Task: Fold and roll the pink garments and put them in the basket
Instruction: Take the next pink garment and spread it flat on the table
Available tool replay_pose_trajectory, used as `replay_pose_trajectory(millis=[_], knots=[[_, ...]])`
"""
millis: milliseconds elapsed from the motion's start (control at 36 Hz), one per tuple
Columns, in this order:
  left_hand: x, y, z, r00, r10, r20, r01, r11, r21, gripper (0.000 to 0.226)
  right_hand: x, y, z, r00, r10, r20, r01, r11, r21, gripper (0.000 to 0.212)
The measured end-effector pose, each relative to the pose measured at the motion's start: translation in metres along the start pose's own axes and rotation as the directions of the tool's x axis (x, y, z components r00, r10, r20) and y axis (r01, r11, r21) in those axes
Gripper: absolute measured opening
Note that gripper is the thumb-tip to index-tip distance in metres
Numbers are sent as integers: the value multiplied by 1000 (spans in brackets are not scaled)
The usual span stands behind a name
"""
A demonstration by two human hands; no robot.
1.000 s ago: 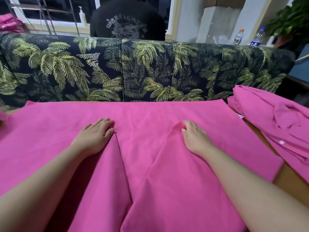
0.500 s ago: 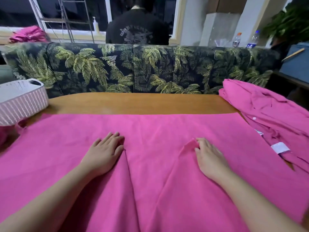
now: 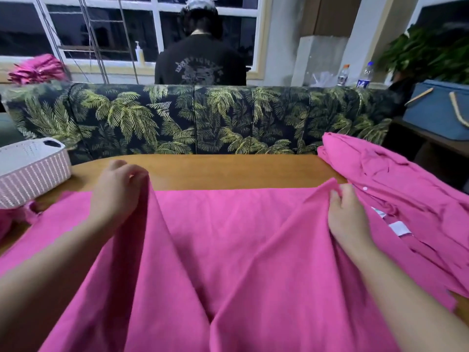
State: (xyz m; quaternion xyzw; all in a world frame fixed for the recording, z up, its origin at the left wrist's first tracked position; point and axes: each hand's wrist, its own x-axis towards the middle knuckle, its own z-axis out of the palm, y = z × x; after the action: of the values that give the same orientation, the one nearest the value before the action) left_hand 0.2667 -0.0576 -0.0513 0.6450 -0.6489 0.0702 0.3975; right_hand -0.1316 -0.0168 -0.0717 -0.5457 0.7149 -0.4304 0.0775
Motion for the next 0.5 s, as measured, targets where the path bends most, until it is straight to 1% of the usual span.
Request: replay_pose_trajectory(millis=[56, 83, 139, 167, 194, 250, 306, 389, 444, 500], knots=[[22, 4, 4, 995, -97, -2, 97, 995, -30, 16, 21, 2, -5, 996, 65, -55, -64, 998, 23, 21], [31, 4, 8, 985, -175, -2, 175, 983, -60, 16, 31, 5, -6, 991, 101, -82, -99, 994, 38, 22], [48, 0, 20, 948, -319, -11, 316, 944, -97, 19, 48, 12, -5, 979, 162, -122, -157, 986, 53, 22], [54, -2, 27, 932, -362, 0, 360, 928, -92, 21, 54, 17, -3, 975, 181, -129, -177, 983, 46, 23], [58, -3, 34, 919, -392, 37, 394, 916, -74, 23, 58, 22, -2, 973, 193, -127, -192, 981, 26, 24], [57, 2, 51, 894, -412, 177, 424, 905, -32, 30, 62, 34, 2, 972, 219, -90, -223, 974, -33, 23], [49, 11, 70, 873, -366, 323, 385, 923, 6, 41, 61, 44, 7, 975, 222, -27, -223, 972, -77, 16], [32, 35, 93, 838, -231, 494, 260, 966, 10, 42, 59, 51, 13, 979, 198, 47, -192, 975, -116, 10], [18, 61, 107, 787, -111, 606, 159, 987, -26, 39, 60, 53, 14, 982, 176, 73, -166, 978, -122, 7], [3, 93, 118, 714, 14, 700, 76, 992, -98, 33, 61, 53, 13, 986, 146, 75, -138, 984, -109, 10]])
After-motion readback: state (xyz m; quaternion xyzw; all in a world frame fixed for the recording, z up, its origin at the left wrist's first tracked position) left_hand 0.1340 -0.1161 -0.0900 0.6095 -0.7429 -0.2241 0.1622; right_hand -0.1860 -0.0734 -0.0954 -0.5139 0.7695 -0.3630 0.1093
